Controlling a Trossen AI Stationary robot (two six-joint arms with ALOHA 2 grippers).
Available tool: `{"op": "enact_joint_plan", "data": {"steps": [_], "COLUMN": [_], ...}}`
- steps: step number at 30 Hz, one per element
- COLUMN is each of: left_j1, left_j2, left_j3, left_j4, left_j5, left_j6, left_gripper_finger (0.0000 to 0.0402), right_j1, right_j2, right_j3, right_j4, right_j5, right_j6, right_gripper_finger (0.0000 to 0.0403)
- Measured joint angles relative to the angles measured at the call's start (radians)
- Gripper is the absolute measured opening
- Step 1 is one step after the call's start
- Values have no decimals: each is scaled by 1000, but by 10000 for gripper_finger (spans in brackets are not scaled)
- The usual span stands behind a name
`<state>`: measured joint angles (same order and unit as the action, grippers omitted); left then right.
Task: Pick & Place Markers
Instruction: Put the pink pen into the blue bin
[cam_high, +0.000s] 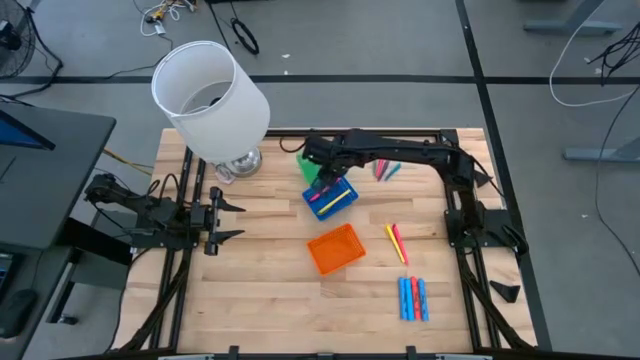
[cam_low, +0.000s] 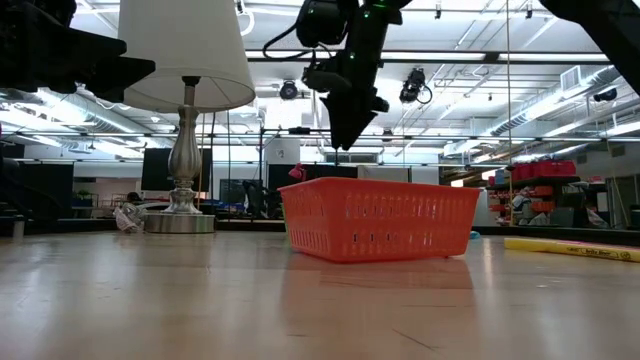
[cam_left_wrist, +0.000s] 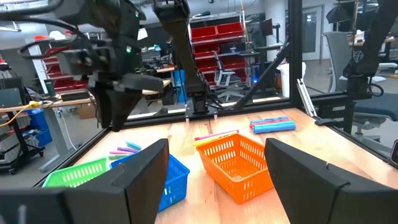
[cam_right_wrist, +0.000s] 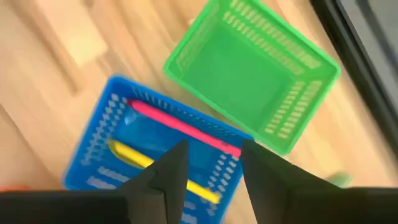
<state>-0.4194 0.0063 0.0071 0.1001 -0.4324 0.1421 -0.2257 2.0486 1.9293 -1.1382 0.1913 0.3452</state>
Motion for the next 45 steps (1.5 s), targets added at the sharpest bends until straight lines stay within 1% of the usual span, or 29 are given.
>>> {"op": "enact_joint_plan", "data": {"steps": [6, 9, 12, 17, 20, 24, 27, 32, 37, 45], "left_j1": [0, 0, 0, 0, 0, 0, 0, 0, 0, 0], "left_j2": [0, 0, 0, 0, 0, 0, 0, 0, 0, 0], "left_j3": [0, 0, 0, 0, 0, 0, 0, 0, 0, 0], "left_j4": [0, 0, 0, 0, 0, 0, 0, 0, 0, 0], "left_j5": [0, 0, 0, 0, 0, 0, 0, 0, 0, 0], "left_j6": [0, 0, 0, 0, 0, 0, 0, 0, 0, 0], "left_gripper_finger": [273, 273, 273, 273, 273, 273, 273, 273, 273, 273], "right_j1": [-9, -16, -17, -18, -11, 5, 24, 67, 102, 176], "right_j2": [-4, -4, -4, -4, -11, -57, -112, -239, -353, -487], "right_j3": [0, 0, 0, -1, -33, -122, -225, -419, -583, -775], "right_j4": [0, 3, 1, -8, -16, -15, 11, 75, 97, 99], "right_j5": [1, -9, -31, -58, -58, -59, -57, -57, -59, -66], "right_j6": [294, 377, 422, 434, 460, 494, 516, 578, 654, 778], "right_gripper_finger": [148, 149, 149, 149, 149, 149, 149, 149, 149, 149]}}
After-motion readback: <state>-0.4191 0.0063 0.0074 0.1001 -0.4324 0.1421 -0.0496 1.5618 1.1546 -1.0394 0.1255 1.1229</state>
